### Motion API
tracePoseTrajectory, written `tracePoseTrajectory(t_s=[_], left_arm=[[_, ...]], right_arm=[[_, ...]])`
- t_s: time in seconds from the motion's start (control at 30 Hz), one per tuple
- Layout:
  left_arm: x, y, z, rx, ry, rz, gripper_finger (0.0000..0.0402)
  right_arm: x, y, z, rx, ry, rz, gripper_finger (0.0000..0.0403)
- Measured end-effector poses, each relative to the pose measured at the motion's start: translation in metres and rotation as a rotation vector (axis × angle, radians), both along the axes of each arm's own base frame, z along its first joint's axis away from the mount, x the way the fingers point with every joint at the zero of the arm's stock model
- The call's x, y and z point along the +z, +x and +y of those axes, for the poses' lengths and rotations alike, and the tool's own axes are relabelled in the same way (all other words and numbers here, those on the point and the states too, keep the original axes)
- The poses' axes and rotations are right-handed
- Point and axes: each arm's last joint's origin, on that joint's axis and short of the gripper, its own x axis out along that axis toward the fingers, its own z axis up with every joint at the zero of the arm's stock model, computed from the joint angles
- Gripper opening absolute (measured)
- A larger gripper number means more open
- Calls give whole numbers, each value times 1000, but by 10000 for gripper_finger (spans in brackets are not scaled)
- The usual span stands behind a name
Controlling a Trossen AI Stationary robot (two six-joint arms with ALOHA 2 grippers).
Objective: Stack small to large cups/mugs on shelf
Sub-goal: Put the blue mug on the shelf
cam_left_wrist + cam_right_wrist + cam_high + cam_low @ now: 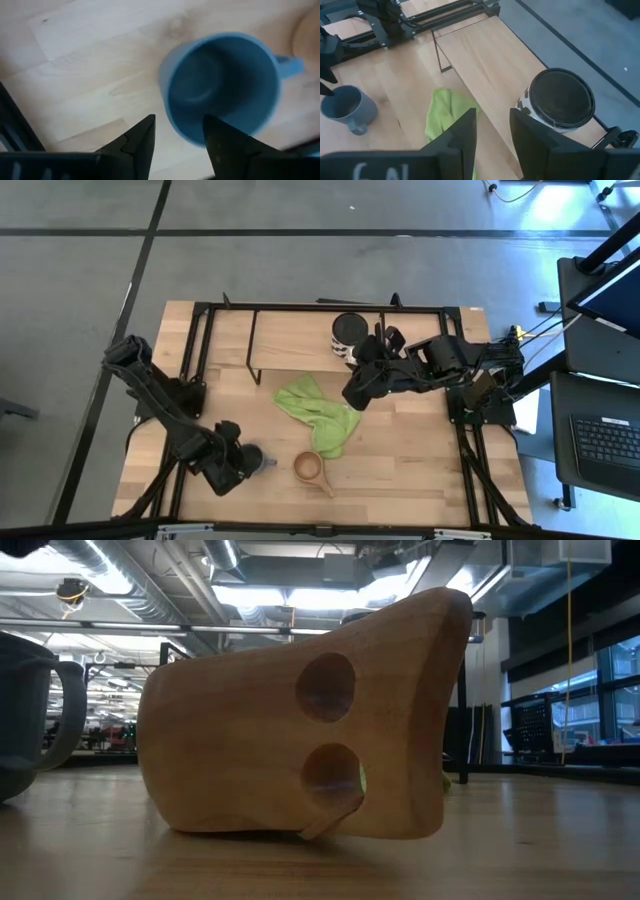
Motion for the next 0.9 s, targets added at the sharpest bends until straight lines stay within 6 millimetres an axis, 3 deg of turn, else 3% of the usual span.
tracePoseTrajectory(t_s=[0.37, 0.47, 0.7, 0.9], left_arm=[[-16, 13, 2, 72, 32, 52, 151], [-16, 14, 4, 69, 37, 56, 121], [-16, 12, 9, -6, 88, 105, 12], [-18, 16, 17, -107, 116, 121, 6]], right_arm=[[0, 0, -1, 11, -56, 14, 119], [0, 0, -1, 16, -61, 18, 119], [0, 0, -1, 23, -69, 23, 119], [1, 0, -2, 16, -74, 21, 119]])
